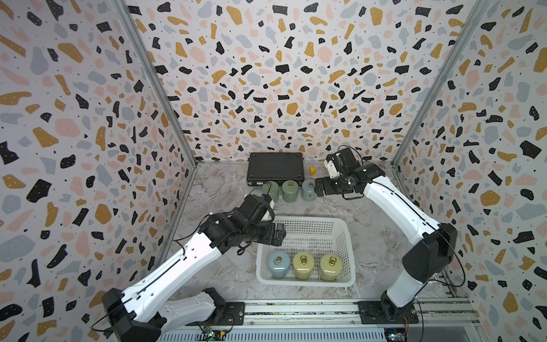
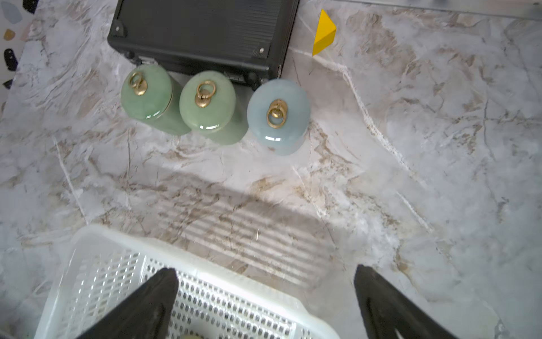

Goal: Take the tea canister out of the basket
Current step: Pick up the tea canister from the basket.

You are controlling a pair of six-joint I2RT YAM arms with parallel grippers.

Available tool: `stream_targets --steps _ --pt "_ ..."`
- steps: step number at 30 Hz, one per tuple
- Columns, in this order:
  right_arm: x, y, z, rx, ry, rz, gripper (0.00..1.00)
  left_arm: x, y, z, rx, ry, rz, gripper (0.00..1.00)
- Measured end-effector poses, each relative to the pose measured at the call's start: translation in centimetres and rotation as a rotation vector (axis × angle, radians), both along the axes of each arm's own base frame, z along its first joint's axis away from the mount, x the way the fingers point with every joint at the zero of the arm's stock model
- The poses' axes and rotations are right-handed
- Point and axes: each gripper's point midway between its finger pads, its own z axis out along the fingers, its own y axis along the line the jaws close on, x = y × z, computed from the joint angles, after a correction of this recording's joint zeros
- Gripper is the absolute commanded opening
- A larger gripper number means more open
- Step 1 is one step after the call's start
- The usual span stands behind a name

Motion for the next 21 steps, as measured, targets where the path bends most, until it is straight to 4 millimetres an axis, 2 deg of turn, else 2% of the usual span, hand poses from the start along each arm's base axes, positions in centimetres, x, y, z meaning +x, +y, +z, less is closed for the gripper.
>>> stream_targets --steps 8,12,17,21 --pt "-9.1 0.1 0.2 0.08 0.04 0.132 0.99 -2.3 0.1 -4.1 0.04 0.14 -0.05 0.95" --pt "-12.9 0.5 0.7 0.133 0.047 0.195 0.99 -3.8 0.1 -6.0 0.063 0.192 -0.083 0.93" --pt "-16.4 0.9 0.6 0.165 0.069 0.252 0.99 -5.5 0.0 -7.9 0.097 0.239 -0.121 0.87" --pt "-17.9 1.1 0.4 0.17 0.091 0.271 0.99 -5.9 -0.3 -8.7 0.114 0.252 -0.14 0.87"
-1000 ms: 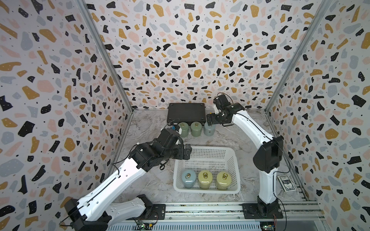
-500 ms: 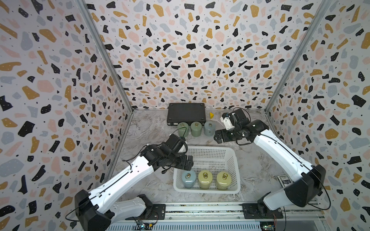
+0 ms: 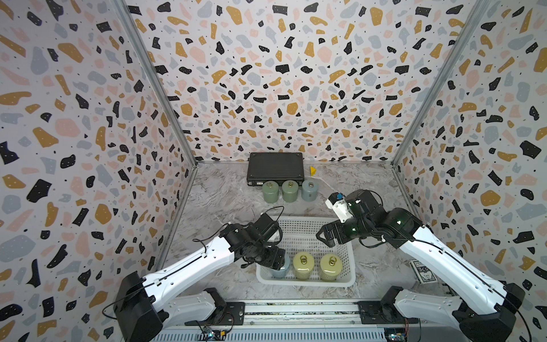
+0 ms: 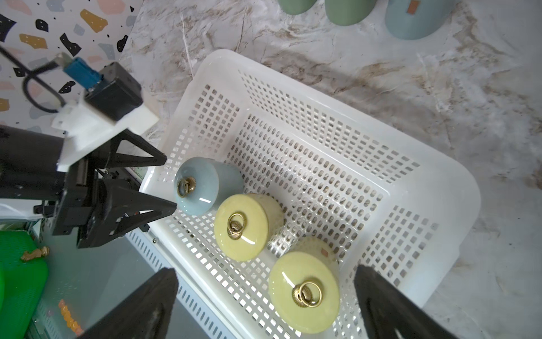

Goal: Take the tea canister out of the basket
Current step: Pick up the tea canister from the basket.

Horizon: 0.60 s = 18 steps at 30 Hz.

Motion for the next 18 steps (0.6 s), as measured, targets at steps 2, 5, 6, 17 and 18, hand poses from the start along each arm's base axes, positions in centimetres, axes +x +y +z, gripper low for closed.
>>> stream_targets --steps 2,5,6,17,18 --pt "-0.4 0.0 -0.3 -0.006 0.013 0.003 0.99 -0.2 -0.2 -0.4 0.009 0.005 -0.013 0.86" --pt "-0.6 -0.1 -0.6 -0.016 0.023 0.001 0.99 -0.6 -0.4 -1.0 0.032 0.007 -0.035 0.86" --pt "-0.6 -0.1 -0.5 -0.017 0.022 -0.001 0.99 -0.6 -0.4 -1.1 0.041 0.008 -0.04 0.86" --pt "-0.5 -0.2 -0.6 -0.022 0.017 -0.005 0.99 -0.5 -1.2 -3.3 0.129 -0.014 -0.091 0.85" --pt "-0.5 -0.2 -0.6 -0.022 0.017 -0.005 0.99 -0.4 -1.3 -3.5 0.135 -0.016 -0.093 0.85"
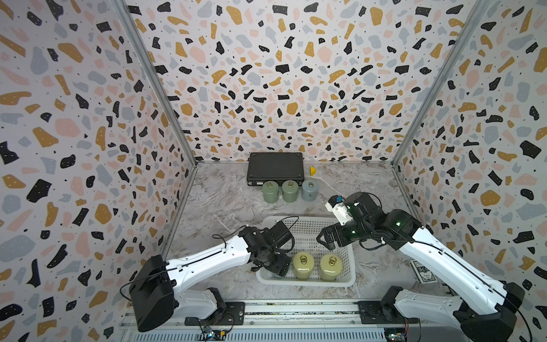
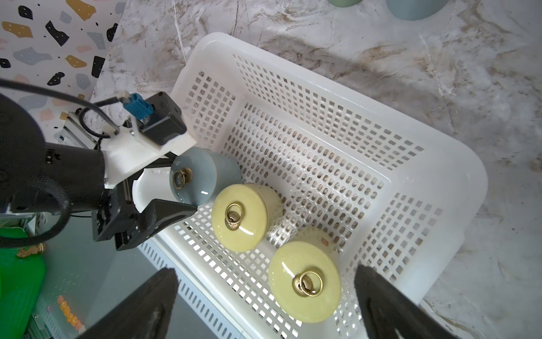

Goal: Take the tea canister out of the basket
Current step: Pick up the tea canister from the basket.

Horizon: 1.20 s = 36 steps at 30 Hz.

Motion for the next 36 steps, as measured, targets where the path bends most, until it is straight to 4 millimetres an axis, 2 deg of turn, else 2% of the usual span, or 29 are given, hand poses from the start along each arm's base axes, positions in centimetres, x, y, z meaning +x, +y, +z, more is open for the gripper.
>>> stream_targets --steps 16,31,36 --pt "0.4 0.3 -0.7 -0.019 0.017 -0.004 0.99 1.8 -1.7 -2.4 0.037 -0.052 -0.022 0.89" --pt "0.4 0.3 -0.9 -0.024 0.023 -0.004 0.99 3.3 -1.9 -2.3 0.068 -0.121 -0.018 1.0" --pt "0.5 0.4 -1.1 -0.027 0.027 -0.004 0.99 3.9 -2.2 -2.9 0.085 -0.135 -0.033 0.99"
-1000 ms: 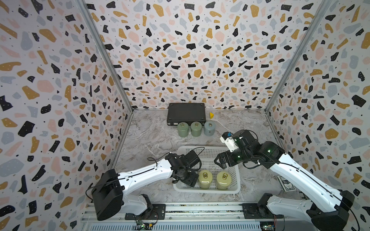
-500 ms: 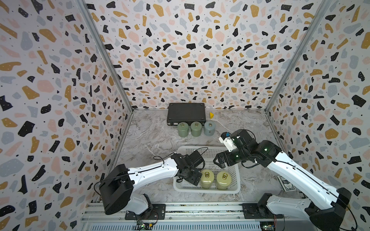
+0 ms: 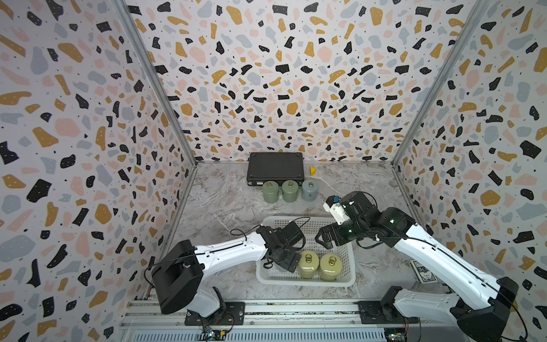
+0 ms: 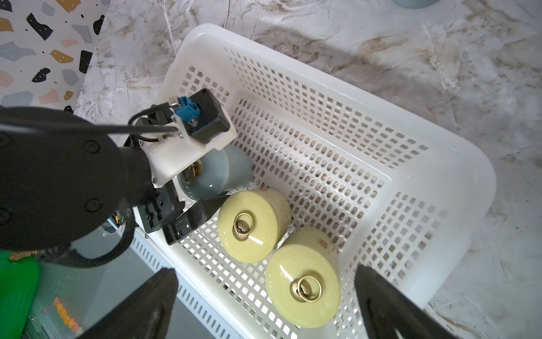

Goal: Take the tea canister out of the basket
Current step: Pick up the tea canister from the basket.

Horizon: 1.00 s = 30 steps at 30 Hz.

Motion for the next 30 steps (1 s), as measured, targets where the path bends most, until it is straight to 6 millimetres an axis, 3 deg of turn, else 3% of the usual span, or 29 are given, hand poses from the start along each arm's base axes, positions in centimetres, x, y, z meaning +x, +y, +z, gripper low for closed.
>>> stream_targets --steps 5,11,16,30 --pt "0.0 0.0 -0.1 -0.003 0.002 0.0 0.99 0.3 -0.2 -0.2 0.004 -0.005 -0.002 0.99" --pt "0.0 0.0 -0.1 -0.003 0.002 0.0 0.99 0.1 0.0 -0.5 0.016 0.008 -0.001 0.87" --pt "0.1 0.0 -0.1 -0.004 0.003 0.0 0.99 -0.1 0.4 -0.4 0.027 0.013 0.0 0.87" --pt "0.4 0.5 0.3 0.018 -0.014 0.003 0.99 -0.9 1.7 1.8 0.041 0.023 0.016 0.81"
